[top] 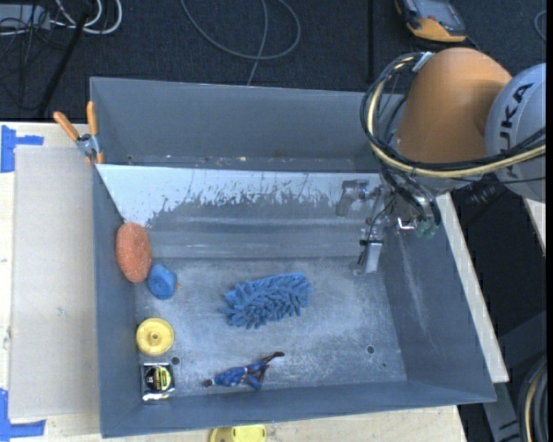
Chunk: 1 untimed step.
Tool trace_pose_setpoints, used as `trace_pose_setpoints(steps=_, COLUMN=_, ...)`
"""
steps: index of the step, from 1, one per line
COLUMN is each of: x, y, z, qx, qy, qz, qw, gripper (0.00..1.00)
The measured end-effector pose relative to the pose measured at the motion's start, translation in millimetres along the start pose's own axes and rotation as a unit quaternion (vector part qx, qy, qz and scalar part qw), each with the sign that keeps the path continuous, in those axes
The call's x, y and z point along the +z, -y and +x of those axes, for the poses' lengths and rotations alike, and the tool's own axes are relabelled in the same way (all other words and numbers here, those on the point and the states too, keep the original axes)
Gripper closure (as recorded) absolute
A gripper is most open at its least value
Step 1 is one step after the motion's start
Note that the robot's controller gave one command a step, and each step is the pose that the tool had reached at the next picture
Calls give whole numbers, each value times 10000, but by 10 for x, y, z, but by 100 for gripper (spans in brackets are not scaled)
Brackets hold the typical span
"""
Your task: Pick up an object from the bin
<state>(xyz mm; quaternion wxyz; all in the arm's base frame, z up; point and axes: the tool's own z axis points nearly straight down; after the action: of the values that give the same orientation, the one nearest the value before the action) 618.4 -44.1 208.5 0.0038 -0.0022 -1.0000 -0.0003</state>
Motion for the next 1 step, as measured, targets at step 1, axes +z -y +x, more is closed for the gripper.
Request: trace_pose_setpoints(steps=1, x=-52, y=-2, z=-11, qx=-4, qy=40, qz=3, qw=10000, gripper=0)
